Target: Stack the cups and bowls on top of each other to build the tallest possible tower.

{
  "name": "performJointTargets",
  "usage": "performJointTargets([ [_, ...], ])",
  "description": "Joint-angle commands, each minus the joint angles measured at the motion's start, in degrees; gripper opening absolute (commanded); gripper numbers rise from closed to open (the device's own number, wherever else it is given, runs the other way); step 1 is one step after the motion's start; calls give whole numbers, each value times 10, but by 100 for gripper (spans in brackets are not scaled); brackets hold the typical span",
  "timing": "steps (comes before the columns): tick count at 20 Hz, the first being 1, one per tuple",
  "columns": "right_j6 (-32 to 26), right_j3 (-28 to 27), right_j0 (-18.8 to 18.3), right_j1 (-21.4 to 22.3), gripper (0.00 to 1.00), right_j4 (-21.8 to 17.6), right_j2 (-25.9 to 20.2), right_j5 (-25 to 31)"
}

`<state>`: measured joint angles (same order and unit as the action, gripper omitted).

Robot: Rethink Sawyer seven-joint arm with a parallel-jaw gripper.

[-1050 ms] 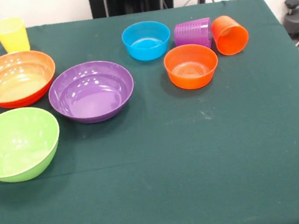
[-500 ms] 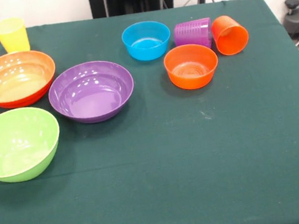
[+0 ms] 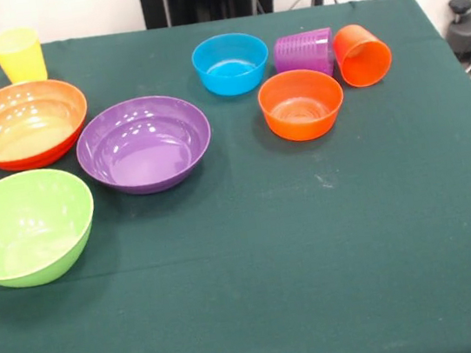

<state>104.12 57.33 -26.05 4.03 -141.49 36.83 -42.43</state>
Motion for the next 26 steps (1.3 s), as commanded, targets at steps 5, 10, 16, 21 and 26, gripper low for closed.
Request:
performJointTargets([
  [5, -133, 46, 71, -12, 0, 25, -101, 33],
  [10, -140, 60, 94, -2, 0, 30, -105, 38],
  [16, -136, 74, 117, 5, 0, 35, -105, 44],
  [21, -130, 87, 135, 13, 0, 38, -106, 45],
  [26, -126, 107, 158, 25, 0, 43, -106, 50],
])
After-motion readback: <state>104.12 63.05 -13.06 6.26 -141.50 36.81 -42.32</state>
